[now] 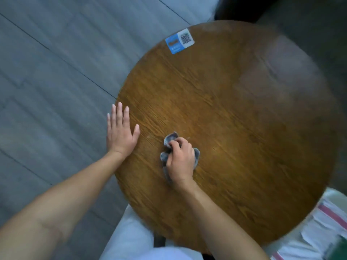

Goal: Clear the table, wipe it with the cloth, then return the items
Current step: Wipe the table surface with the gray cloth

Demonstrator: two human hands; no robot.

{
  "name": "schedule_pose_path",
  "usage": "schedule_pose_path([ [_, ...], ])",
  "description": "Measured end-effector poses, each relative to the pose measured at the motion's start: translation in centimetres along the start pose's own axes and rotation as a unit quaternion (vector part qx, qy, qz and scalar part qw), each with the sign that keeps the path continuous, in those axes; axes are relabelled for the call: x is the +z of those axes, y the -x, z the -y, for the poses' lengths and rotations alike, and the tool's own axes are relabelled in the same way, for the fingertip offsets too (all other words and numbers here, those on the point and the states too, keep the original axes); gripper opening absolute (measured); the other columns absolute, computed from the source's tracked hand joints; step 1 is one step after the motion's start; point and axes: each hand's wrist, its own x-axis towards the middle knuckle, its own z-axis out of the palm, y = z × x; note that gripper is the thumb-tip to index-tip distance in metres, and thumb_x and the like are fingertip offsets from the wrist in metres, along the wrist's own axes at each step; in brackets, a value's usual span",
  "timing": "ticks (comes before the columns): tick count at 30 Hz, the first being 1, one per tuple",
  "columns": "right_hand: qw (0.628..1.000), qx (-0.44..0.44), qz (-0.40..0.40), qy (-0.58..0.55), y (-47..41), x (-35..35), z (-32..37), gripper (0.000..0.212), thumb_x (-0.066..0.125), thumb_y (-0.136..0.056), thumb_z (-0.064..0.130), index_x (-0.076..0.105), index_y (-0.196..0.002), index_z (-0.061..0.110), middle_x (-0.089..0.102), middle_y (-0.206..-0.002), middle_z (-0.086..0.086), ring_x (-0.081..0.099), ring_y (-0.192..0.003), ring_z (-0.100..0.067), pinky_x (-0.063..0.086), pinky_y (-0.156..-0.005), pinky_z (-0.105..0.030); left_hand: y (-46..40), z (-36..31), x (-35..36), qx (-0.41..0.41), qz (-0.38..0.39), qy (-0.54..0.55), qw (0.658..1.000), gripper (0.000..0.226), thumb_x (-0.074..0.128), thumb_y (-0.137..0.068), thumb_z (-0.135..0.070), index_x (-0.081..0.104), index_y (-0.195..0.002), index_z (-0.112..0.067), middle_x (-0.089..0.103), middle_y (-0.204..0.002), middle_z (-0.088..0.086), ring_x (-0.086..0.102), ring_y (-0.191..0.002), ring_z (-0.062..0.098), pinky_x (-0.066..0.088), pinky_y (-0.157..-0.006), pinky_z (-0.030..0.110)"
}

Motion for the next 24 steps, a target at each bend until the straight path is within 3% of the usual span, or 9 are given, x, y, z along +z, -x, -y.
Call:
schedule_pose_path([
  [3,0.996,0.062,0.04,-0.054,1.2,-3.2,-1.2,0.02,0.06,-0.088,0.014,0.066,-0.107,0.017,0.06,-0.114,-0.001,0.063,-0.099,-0.026,0.053,-0.084,-0.041,0.3,-1.8,-2.4,-0.029,0.024,0.024,0.999,0.069,0.052,-0.101,-0.037,0.031,-0.158,-0.003,0.015,-0.171,0.018,0.009,-0.159,0.035,0.008,-0.129,0.051],
  [6,0.986,0.121,-0.004,-0.117,2.8,-7.4,-1.8,0.014,0.064,-0.091,0.018,0.065,-0.104,0.021,0.061,-0.104,0.005,0.062,-0.092,-0.017,0.044,-0.077,-0.032,2.7,-4.7,-5.6,0.014,0.003,0.156,0.988,0.059,0.057,-0.099,-0.027,0.043,-0.152,-0.007,0.031,-0.166,0.013,0.033,-0.151,0.032,0.028,-0.124,0.047],
  [10,0.975,0.116,-0.047,-0.186,5.3,-12.9,-1.0,0.013,0.067,-0.089,0.015,0.064,-0.096,0.025,0.064,-0.094,0.01,0.054,-0.079,-0.004,0.04,-0.072,-0.026,8.3,-9.7,-8.4,0.1,0.009,0.235,0.967,0.055,0.049,-0.099,-0.038,0.05,-0.147,-0.011,0.04,-0.159,0.007,0.04,-0.146,0.023,0.032,-0.12,0.037],
  [14,0.958,0.093,-0.049,-0.266,7.1,-16.1,0.3,0.014,0.069,-0.09,0.011,0.066,-0.095,0.024,0.069,-0.087,0.01,0.062,-0.077,-0.002,0.042,-0.068,-0.014,10.5,-13.5,-10.0,0.103,0.013,0.283,0.954,0.054,0.043,-0.102,-0.044,0.052,-0.146,-0.015,0.045,-0.156,0.002,0.039,-0.145,0.014,0.029,-0.12,0.03],
  [17,0.936,0.079,-0.051,-0.34,8.7,-19.1,1.4,0.016,0.068,-0.092,0.01,0.068,-0.095,0.026,0.07,-0.086,0.013,0.062,-0.077,-0.003,0.046,-0.07,-0.017,11.8,-16.1,-12.3,0.131,0.04,0.317,0.938,0.056,0.04,-0.102,-0.049,0.054,-0.147,-0.016,0.055,-0.148,0.0,0.046,-0.139,0.012,0.034,-0.119,0.03],
  [21,0.902,0.079,-0.047,-0.421,10.2,-21.9,2.4,0.022,0.066,-0.094,0.009,0.067,-0.091,0.031,0.069,-0.085,0.016,0.063,-0.08,-0.006,0.05,-0.074,-0.022,13.3,-18.0,-14.7,0.075,0.167,0.414,0.892,0.052,0.042,-0.102,-0.053,0.057,-0.144,-0.026,0.066,-0.134,-0.006,0.06,-0.124,0.006,0.046,-0.108,0.026],
  [24,0.873,0.084,-0.033,-0.479,11.1,-23.6,2.5,0.012,0.066,-0.094,0.01,0.07,-0.097,0.021,0.071,-0.089,0.012,0.065,-0.084,-0.007,0.052,-0.077,-0.024,14.4,-19.2,-16.0,0.019,0.226,0.535,0.814,0.039,0.047,-0.106,-0.049,0.07,-0.124,-0.023,0.074,-0.118,-0.002,0.069,-0.112,0.012,0.055,-0.098,0.034],
])
